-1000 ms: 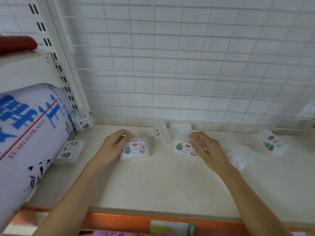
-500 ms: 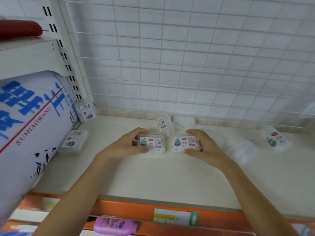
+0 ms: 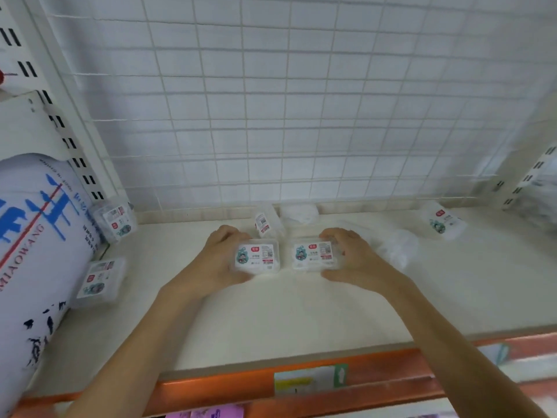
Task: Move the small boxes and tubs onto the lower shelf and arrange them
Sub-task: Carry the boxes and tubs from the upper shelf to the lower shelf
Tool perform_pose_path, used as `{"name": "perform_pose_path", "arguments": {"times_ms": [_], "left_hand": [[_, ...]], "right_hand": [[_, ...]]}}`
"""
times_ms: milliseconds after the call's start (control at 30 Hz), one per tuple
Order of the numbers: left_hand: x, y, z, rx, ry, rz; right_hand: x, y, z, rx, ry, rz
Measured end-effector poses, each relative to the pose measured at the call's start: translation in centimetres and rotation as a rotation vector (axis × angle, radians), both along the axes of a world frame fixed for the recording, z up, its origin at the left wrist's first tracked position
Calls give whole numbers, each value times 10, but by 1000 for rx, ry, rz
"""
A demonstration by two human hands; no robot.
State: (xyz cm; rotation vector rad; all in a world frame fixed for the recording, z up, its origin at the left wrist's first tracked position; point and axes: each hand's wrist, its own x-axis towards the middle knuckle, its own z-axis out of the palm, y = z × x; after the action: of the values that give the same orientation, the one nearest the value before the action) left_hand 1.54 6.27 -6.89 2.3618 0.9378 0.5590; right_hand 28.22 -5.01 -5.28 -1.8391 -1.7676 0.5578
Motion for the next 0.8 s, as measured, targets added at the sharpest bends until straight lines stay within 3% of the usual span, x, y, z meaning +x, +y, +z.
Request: {"name": "perform_pose_path", "arguments": {"times_ms": [67,167,567,800], "left_hand": [[7,-2,4,60,13,-2],[18,-9,9,110,-48,-25],[152,-95,33,141,-300,-312],[270,-212,34,11,-323,-502]], "right_hand": [[4,-12,4,56,-164,-3],[16,-40,6,120,-253,-30],[108,-249,26,406,-269,-596],[162,-408,11,370,-247,-821]]}}
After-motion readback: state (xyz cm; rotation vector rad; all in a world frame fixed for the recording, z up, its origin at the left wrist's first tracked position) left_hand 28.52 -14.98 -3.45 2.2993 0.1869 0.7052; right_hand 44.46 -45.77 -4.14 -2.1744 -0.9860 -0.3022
